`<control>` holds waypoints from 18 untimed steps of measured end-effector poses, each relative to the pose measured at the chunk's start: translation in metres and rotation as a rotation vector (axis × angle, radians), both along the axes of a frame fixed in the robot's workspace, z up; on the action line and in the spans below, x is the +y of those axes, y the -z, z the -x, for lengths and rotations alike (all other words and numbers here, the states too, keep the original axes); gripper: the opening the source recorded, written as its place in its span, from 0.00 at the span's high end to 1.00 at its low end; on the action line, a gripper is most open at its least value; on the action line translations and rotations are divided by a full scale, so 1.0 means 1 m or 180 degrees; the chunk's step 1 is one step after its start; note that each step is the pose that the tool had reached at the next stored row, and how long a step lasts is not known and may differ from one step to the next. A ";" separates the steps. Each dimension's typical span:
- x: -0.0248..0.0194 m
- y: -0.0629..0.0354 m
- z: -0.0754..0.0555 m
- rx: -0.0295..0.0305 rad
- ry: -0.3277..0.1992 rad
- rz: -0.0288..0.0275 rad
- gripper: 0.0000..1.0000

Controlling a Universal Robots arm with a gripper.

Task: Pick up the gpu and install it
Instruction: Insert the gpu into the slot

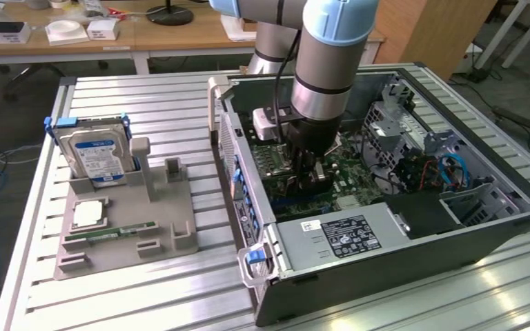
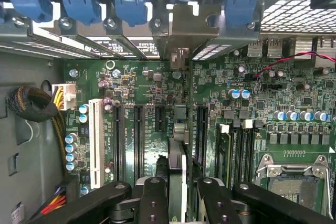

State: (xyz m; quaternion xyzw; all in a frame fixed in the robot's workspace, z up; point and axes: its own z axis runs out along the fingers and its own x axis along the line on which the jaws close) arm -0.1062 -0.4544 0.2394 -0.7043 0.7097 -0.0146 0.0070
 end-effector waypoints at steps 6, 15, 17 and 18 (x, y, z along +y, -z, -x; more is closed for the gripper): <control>0.0018 0.0005 0.000 0.0000 0.0001 0.0001 0.74; 0.0020 0.0009 0.000 0.0000 0.0003 -0.0001 0.74; 0.0016 0.0012 0.000 0.0000 0.0002 -0.0001 0.74; 0.0015 0.0015 0.000 0.0000 0.0002 0.0000 0.74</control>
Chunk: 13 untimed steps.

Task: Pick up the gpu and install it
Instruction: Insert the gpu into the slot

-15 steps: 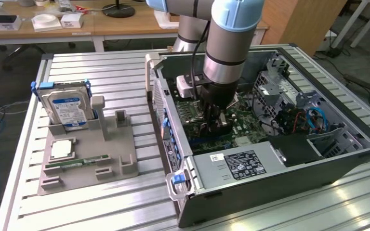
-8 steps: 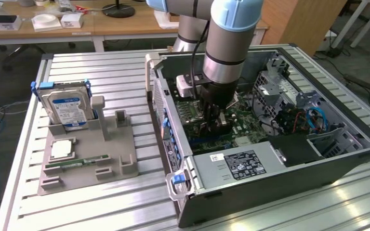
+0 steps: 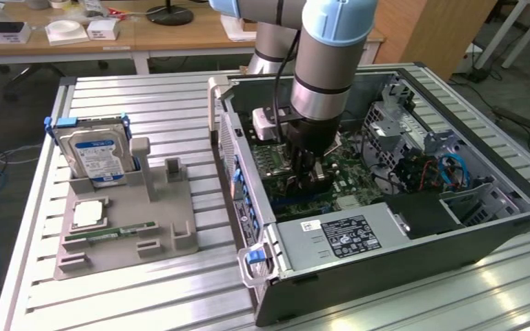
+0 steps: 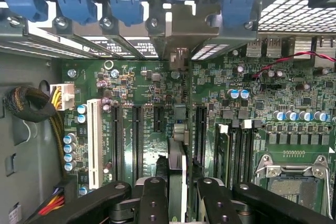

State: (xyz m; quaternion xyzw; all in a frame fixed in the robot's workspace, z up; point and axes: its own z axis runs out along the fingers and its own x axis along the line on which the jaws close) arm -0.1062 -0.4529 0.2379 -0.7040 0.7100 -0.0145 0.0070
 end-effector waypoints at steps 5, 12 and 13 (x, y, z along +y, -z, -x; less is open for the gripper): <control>-0.0001 0.0024 0.000 0.0000 -0.0001 0.0002 0.74; -0.0001 0.0039 0.000 0.0000 0.0000 0.0001 0.74; -0.0001 0.0039 0.000 0.0000 0.0000 0.0000 0.74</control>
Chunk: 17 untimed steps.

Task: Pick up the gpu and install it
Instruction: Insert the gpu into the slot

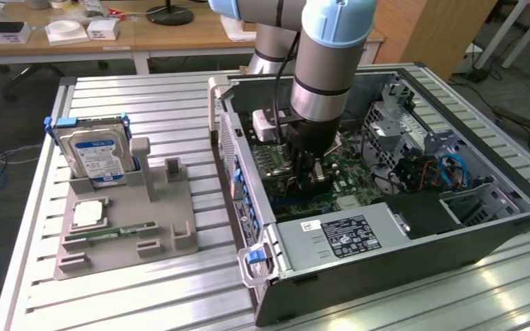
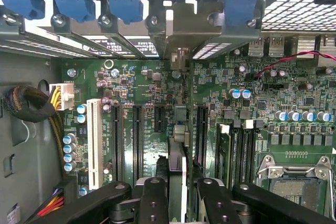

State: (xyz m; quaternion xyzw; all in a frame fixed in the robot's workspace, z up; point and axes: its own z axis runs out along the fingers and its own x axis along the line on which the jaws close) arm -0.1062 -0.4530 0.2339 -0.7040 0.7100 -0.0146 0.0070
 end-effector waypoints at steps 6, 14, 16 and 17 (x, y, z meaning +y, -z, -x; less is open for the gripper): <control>0.0000 0.0000 0.000 0.0000 0.0000 0.0000 0.74; 0.0000 -0.0007 0.000 -0.0001 0.0000 -0.0002 0.74; 0.0001 -0.0019 0.000 -0.0002 0.0000 -0.0004 0.74; 0.0001 -0.0022 0.000 -0.0001 0.0000 -0.0003 0.74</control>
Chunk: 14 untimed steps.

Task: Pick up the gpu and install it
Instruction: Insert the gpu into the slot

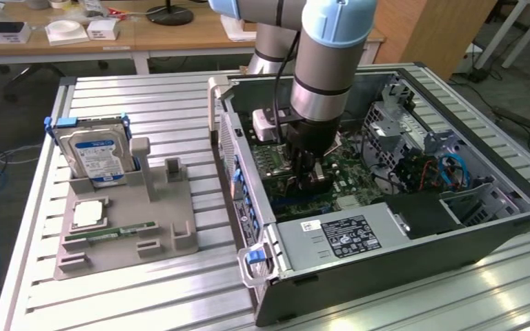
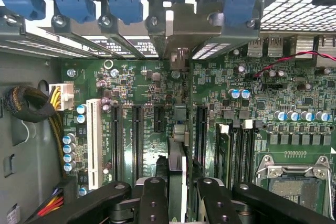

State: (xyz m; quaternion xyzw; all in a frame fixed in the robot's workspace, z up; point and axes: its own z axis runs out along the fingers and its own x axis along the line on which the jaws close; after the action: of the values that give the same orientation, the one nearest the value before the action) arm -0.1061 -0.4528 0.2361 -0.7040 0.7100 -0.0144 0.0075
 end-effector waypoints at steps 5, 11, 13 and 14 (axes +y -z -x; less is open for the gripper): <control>0.0000 -0.0023 0.000 0.0000 0.0000 0.0002 0.74; -0.0001 -0.0025 0.000 0.0001 0.0000 0.0002 0.74; -0.0001 -0.0026 -0.001 0.0003 -0.0001 0.0003 0.74; -0.0002 -0.0027 -0.002 0.0004 0.0000 0.0003 0.74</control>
State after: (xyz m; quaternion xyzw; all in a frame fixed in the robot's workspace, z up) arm -0.1037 -0.4530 0.2388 -0.7040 0.7100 -0.0143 0.0067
